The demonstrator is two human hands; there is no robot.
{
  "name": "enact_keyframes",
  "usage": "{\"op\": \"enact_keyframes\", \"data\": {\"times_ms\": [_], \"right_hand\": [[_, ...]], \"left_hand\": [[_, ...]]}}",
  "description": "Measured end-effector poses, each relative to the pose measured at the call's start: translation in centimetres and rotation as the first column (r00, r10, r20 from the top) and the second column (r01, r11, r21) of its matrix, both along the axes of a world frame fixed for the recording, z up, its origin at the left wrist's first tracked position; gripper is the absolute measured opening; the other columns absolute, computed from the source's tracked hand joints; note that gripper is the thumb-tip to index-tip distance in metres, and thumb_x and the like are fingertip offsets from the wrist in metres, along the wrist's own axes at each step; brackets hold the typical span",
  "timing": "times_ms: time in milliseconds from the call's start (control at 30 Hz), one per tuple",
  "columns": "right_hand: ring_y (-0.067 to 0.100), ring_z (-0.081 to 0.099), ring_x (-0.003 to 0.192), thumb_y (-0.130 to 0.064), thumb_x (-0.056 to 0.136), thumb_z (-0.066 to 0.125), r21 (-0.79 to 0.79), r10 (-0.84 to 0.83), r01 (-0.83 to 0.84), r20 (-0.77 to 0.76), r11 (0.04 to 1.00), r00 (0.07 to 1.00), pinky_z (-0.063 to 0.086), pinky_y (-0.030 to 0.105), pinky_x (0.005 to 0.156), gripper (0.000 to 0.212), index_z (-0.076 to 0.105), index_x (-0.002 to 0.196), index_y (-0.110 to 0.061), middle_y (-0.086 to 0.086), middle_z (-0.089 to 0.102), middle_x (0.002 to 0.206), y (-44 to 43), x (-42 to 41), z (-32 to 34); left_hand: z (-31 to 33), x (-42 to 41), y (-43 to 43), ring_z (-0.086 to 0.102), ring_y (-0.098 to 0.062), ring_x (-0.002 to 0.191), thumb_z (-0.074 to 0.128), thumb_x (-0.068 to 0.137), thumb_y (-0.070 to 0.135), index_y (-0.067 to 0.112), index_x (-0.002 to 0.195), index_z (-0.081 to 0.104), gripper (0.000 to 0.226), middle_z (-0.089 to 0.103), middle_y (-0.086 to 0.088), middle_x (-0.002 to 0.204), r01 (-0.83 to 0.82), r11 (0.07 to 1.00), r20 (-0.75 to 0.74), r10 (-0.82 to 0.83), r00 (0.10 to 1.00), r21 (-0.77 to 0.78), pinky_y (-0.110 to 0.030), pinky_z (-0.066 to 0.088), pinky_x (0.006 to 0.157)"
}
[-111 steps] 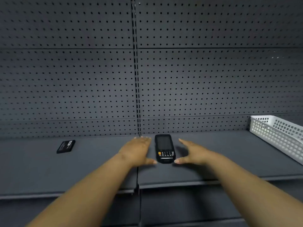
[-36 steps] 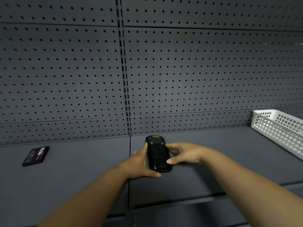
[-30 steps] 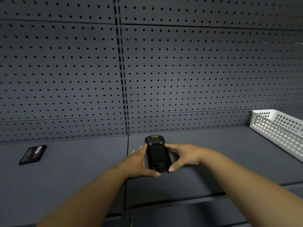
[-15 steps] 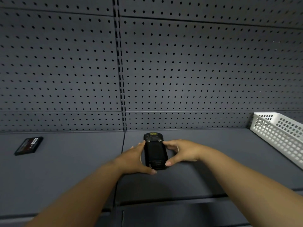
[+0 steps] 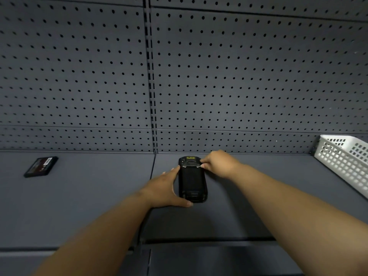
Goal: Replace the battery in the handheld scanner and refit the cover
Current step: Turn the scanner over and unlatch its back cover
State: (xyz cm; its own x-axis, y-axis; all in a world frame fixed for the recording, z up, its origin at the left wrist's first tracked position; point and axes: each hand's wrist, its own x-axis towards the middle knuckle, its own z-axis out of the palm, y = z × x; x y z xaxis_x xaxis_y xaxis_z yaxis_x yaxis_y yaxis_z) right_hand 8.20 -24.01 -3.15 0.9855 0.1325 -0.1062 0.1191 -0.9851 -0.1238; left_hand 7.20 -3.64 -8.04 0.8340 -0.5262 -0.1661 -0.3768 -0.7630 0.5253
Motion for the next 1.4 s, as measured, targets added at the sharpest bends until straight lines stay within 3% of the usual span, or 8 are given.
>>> {"op": "enact_keyframes", "data": {"times_ms": [233,533,667,1033,1167,1233,1300,1400], "right_hand": [[0.028,0.057,0.119,-0.026,0.099,0.044,-0.107,0.054,-0.057,-0.027,0.993,0.998,0.045,0.034,0.100,0.036,0.059,0.128,-0.012,0.010,0.063,0.128,0.2,0.2,0.6],[0.032,0.064,0.095,-0.026,0.098,0.043,-0.241,0.118,-0.131,-0.068,0.962,0.991,0.049,0.034,0.079,0.033,0.066,0.110,-0.006,0.015,0.069,0.106,0.5,0.7,0.9],[0.027,0.053,0.076,-0.022,0.099,0.041,-0.313,0.140,-0.149,-0.050,0.938,0.989,0.039,0.029,0.067,0.030,0.065,0.103,-0.004,0.010,0.054,0.085,1.0,0.2,1.2],[0.027,0.048,0.069,-0.009,0.095,0.042,-0.315,0.123,-0.100,0.054,0.944,0.991,0.037,0.030,0.060,0.024,0.064,0.094,-0.002,0.010,0.050,0.079,1.1,0.0,0.5],[0.030,0.056,0.079,-0.021,0.100,0.039,-0.207,0.058,-0.043,0.068,0.977,0.996,0.036,0.029,0.066,0.029,0.058,0.083,-0.008,0.016,0.064,0.090,1.4,-0.3,0.2],[0.032,0.061,0.099,-0.029,0.100,0.038,-0.114,0.030,-0.026,0.032,0.993,0.999,0.038,0.028,0.072,0.028,0.055,0.086,-0.012,0.018,0.067,0.108,1.2,-0.6,0.3],[0.030,0.051,0.124,-0.041,0.098,0.039,-0.009,0.002,-0.002,-0.088,1.000,0.996,0.042,0.032,0.095,0.042,0.056,0.122,-0.011,0.016,0.055,0.136,0.8,-1.3,0.4],[0.024,0.030,0.143,-0.056,0.090,0.045,0.114,0.016,0.012,-0.238,0.993,0.971,0.025,0.033,0.117,0.078,0.019,0.151,-0.014,0.008,0.028,0.157,0.4,-2.8,0.5]], "left_hand": [[-0.1,0.0,-0.1,0.029,-0.017,0.141,0.075,0.051,0.066,0.033,0.150,0.002,0.128,0.032,0.003,0.155,0.000,1.000,0.015,0.000,1.000,0.002,-0.039,0.032,0.115],[0.0,0.0,0.0,0.035,-0.018,0.137,0.076,0.054,0.064,0.032,0.150,0.004,0.125,0.036,0.001,0.151,-0.001,1.000,0.033,0.001,0.999,-0.003,-0.039,0.035,0.112],[0.3,-0.3,-0.2,0.034,-0.018,0.137,0.078,0.060,0.057,0.030,0.151,0.005,0.120,0.035,0.002,0.151,0.006,1.000,0.043,-0.006,0.999,-0.005,-0.035,0.033,0.112],[0.0,-0.1,-0.1,0.027,-0.019,0.143,0.075,0.055,0.065,0.032,0.151,0.000,0.125,0.027,0.000,0.157,0.006,0.999,0.022,-0.006,1.000,0.036,-0.041,0.030,0.116],[0.3,-0.2,-0.2,0.039,-0.019,0.133,0.077,0.056,0.060,0.033,0.150,0.005,0.121,0.040,0.000,0.147,-0.010,1.000,0.017,0.010,1.000,0.006,-0.039,0.038,0.110],[0.5,-0.3,-0.2,0.036,-0.019,0.136,0.078,0.057,0.059,0.032,0.150,0.004,0.122,0.036,-0.001,0.150,-0.005,1.000,0.012,0.005,1.000,0.016,-0.038,0.035,0.112],[0.7,-0.2,-0.2,0.031,-0.018,0.140,0.079,0.059,0.057,0.031,0.151,0.003,0.122,0.031,-0.001,0.154,0.008,1.000,-0.024,-0.008,1.000,0.004,-0.034,0.031,0.114],[1.7,0.3,0.2,0.030,-0.016,0.141,0.073,0.062,0.061,0.028,0.150,0.011,0.113,0.029,0.002,0.155,0.021,0.997,-0.147,-0.031,0.989,-0.072,-0.029,0.026,0.115]]}}
